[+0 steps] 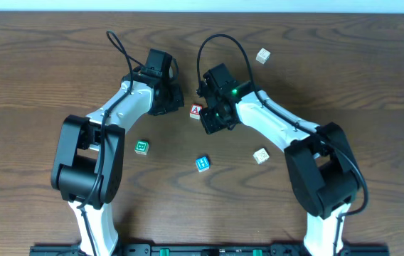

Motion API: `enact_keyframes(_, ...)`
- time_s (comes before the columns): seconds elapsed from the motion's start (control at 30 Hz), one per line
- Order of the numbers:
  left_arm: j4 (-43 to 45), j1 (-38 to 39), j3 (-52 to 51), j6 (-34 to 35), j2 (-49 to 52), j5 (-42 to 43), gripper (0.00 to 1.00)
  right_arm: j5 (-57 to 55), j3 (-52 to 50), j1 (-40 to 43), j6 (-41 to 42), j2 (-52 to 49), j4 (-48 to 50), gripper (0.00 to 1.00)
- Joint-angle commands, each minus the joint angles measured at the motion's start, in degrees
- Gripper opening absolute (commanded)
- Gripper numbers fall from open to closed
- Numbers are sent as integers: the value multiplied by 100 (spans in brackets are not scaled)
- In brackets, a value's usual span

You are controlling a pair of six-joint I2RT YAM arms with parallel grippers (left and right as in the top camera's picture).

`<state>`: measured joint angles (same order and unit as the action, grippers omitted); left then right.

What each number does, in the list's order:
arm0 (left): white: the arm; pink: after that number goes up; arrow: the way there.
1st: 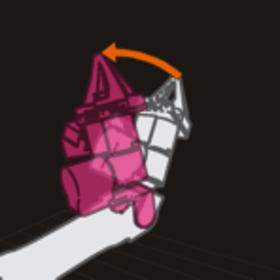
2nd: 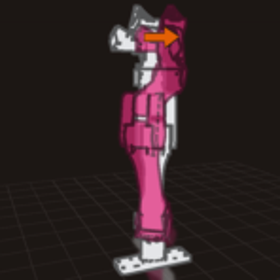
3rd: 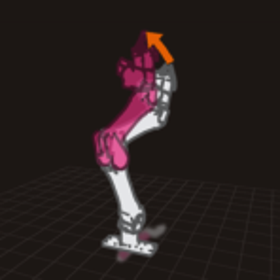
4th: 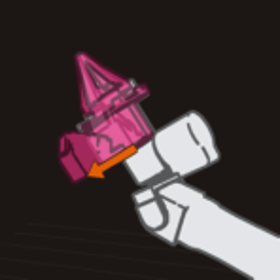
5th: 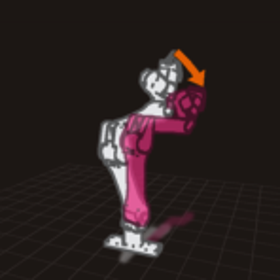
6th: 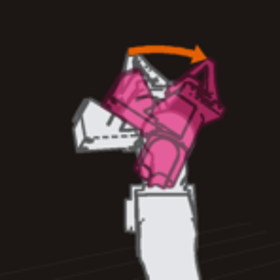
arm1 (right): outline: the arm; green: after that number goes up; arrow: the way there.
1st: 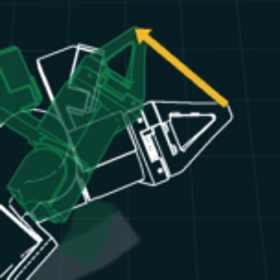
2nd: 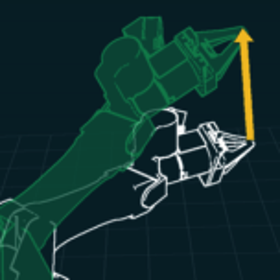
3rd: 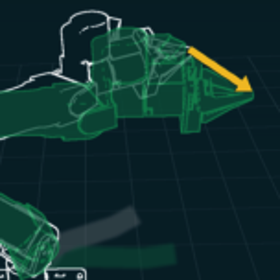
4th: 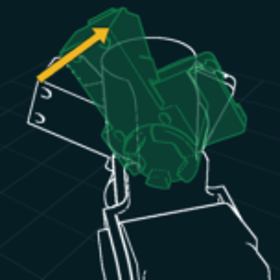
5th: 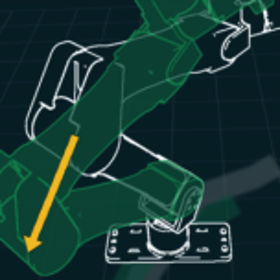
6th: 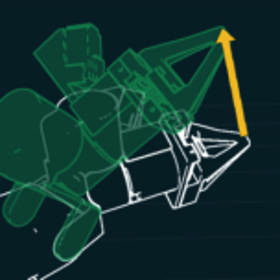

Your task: Spell out Ai2

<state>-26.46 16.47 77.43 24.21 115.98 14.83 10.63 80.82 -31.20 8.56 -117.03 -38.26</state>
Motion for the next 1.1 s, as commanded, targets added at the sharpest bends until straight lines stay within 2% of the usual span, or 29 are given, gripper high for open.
enact_keyframes(0.0,-11,-50,-46,28,92,-35,6,-11,4,-13,61,-173,15,1)
enact_keyframes(1.07,-9,-48,-46,70,92,46,6,-87,4,-39,319,-186,492,1)
